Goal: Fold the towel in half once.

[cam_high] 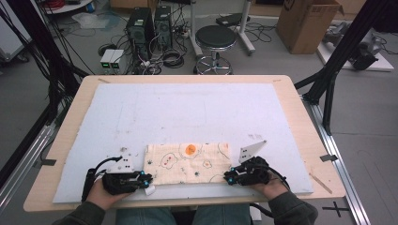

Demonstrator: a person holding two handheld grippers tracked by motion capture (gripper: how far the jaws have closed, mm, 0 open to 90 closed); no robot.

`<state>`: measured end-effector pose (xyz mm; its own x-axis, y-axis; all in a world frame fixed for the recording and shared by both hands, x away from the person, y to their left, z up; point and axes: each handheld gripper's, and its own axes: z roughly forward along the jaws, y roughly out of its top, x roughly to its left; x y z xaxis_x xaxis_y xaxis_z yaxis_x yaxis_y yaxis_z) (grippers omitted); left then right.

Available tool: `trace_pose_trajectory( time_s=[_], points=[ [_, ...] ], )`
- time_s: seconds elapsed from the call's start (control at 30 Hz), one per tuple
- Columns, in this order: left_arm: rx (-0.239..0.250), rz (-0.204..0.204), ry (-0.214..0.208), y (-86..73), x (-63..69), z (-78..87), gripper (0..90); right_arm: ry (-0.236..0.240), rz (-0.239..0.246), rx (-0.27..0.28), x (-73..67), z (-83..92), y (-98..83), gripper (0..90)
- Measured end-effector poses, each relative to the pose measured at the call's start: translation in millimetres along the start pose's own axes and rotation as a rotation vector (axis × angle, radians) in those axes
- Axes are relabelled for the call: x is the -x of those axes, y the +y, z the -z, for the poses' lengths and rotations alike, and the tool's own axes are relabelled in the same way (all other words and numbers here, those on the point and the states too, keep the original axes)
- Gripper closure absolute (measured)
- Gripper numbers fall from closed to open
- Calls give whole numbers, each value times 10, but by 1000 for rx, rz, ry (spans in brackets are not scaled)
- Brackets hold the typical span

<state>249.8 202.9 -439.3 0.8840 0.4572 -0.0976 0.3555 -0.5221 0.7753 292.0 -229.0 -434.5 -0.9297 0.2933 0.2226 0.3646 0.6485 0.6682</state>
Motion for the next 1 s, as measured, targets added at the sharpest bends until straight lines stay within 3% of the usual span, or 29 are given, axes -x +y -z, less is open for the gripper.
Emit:
trace_pose_trajectory(
  time_s=[0.13,0.23,0.43,0.67,1.0],
  points=[
    [1,3,-9,-15,-9,-9,797,16,-24,11,30,8,-25,791],
    [10,5,-6,-10,-12,8,767,17,-8,20,24,12,-18,779],
    [66,27,3,6,-71,90,711,26,-24,124,53,113,19,736],
    [109,54,14,37,-119,137,672,-21,-53,199,117,176,58,671],
    [136,51,58,72,-149,164,658,-71,-48,219,122,162,139,604]
  ],
)
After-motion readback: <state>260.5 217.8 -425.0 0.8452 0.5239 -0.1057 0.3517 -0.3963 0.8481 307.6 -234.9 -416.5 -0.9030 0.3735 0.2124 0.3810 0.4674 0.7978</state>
